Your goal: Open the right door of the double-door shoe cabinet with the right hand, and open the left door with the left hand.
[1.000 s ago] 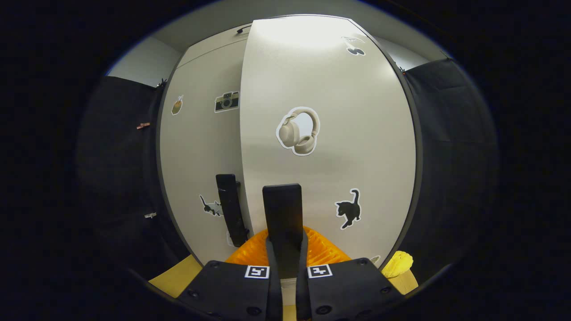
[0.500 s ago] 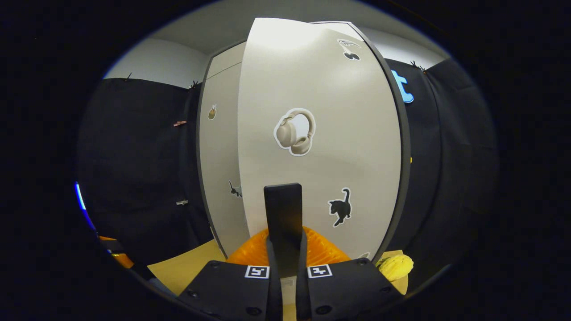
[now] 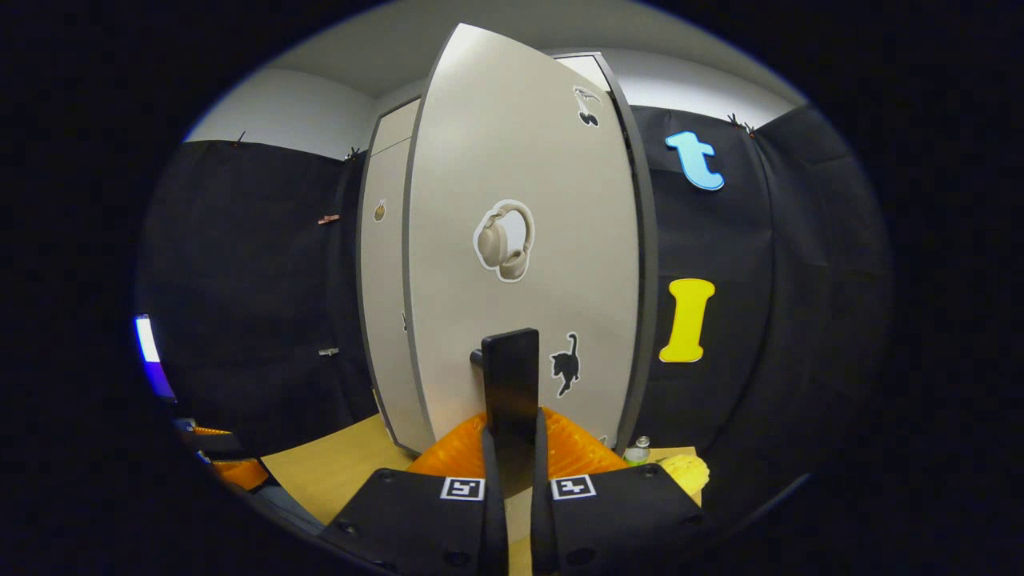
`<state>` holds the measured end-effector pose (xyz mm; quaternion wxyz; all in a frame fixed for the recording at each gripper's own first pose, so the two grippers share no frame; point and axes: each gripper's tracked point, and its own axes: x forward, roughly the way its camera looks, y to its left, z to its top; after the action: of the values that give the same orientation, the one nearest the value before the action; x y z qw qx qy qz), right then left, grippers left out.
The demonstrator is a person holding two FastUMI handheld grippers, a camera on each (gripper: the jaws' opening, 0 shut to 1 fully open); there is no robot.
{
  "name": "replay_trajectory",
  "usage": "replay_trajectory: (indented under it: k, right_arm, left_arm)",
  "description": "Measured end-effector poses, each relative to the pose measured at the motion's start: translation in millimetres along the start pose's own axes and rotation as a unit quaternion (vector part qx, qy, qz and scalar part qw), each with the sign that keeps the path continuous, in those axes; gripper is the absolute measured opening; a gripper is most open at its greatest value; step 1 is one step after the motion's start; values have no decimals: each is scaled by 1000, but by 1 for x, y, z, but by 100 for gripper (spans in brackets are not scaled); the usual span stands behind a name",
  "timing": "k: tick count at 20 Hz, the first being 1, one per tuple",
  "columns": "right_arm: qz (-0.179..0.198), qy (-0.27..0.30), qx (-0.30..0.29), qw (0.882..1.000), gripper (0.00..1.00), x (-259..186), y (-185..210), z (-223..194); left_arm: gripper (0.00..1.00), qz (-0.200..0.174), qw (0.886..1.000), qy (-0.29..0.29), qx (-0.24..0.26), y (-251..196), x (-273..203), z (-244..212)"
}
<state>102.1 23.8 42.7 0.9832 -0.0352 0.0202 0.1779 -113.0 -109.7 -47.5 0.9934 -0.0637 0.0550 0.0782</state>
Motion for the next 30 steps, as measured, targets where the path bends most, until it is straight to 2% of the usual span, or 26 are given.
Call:
replay_trajectory:
  k: [11,14,19,20,21,24,25,30]
  right_arm:
    - [-126,0,7,992,13,-15,-67,2]
    - [-130,3,56,990,8,-24,-73,-2]
    - [-163,1,50,985,8,-24,-81,-2]
    - [-169,1,50,984,8,-28,-79,-2]
    - [-176,-1,45,983,8,-33,-76,-4]
    - [-194,1,9,981,8,-52,-78,-9]
    - [-196,3,3,981,12,-57,-77,-11]
    - [-194,-9,25,981,13,-74,-54,-18]
  left_arm:
    - [95,-74,997,18,4,-8,46,-4]
    - [95,-82,996,5,16,6,60,9]
    - [95,-92,996,-3,16,22,78,26]
    - [92,-93,995,-6,18,25,81,30]
    - [95,-93,995,-7,22,27,84,30]
    - [95,-96,995,-10,29,32,92,34]
    - [95,-97,995,-10,30,32,95,34]
    - [95,-112,993,-15,35,21,116,43]
